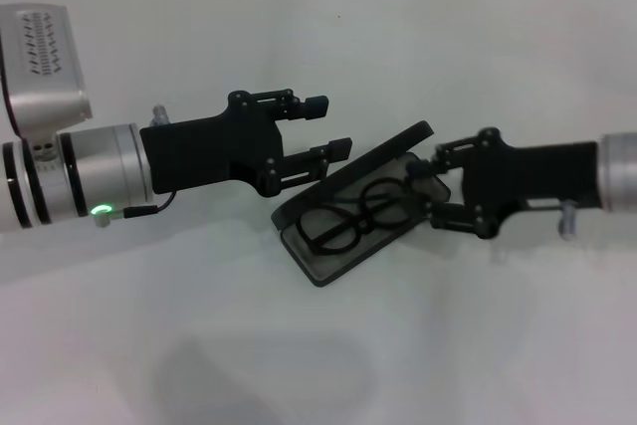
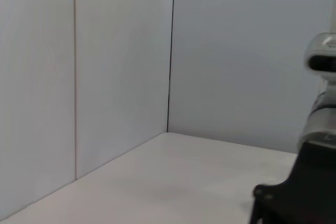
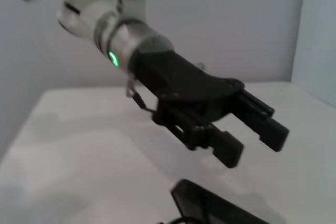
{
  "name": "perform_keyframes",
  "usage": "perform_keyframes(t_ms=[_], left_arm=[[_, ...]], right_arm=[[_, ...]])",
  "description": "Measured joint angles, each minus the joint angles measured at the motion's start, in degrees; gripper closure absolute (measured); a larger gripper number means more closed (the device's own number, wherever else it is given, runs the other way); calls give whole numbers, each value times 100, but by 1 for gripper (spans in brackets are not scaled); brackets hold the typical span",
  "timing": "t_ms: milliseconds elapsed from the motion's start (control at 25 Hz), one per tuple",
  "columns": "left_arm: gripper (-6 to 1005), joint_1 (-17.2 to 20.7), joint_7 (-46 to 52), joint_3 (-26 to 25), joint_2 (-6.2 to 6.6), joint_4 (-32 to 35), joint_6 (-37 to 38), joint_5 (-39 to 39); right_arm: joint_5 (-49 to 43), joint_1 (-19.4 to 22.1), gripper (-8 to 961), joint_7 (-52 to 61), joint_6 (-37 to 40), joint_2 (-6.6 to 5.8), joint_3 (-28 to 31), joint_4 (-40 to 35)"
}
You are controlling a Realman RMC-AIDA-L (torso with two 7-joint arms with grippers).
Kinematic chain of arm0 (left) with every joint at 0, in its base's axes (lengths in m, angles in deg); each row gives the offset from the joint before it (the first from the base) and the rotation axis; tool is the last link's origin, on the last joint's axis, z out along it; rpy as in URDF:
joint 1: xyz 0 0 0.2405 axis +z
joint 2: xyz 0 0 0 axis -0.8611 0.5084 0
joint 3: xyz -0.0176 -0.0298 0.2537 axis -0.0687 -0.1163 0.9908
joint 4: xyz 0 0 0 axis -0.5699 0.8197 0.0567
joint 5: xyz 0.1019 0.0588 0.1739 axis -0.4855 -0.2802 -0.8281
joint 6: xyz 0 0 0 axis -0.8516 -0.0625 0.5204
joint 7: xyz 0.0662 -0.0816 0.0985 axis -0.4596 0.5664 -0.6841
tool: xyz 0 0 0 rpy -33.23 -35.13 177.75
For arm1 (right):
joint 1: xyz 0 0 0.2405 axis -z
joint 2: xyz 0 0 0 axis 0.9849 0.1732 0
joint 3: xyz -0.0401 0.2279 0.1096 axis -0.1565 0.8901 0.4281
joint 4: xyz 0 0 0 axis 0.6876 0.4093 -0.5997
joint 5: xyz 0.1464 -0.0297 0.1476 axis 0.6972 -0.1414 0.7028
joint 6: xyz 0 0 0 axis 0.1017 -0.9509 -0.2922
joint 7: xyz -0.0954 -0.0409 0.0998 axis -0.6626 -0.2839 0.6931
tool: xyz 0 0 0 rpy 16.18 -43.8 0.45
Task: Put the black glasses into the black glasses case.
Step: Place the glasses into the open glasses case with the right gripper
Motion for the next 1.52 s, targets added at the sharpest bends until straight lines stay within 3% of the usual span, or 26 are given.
perform_keyframes(t_ms=[200, 440, 840, 1080, 1200, 1520], left_arm=[[413, 30, -4, -34, 1, 6, 5, 14], [413, 1, -93, -31, -6, -20, -5, 20], [412, -4, -145, -33, -9, -14, -5, 36], [412, 13, -147, -42, -8, 7, -12, 73], [412, 11, -147, -48, -5, 12, -18, 80], [412, -6, -110, -51, 8, 52, -24, 80]], right_arm=[[-229, -359, 569, 303, -528, -16, -534, -18], [-292, -567, 575, 450, -682, 27, -708, -7], [-176, -802, 624, 817, -1143, 35, -1593, 27], [-176, -729, 643, 843, -1141, 18, -1581, -150], [-177, -600, 791, 849, -1149, 0, -1569, -306], [-238, -83, 802, 859, -1103, -36, -1460, -938]])
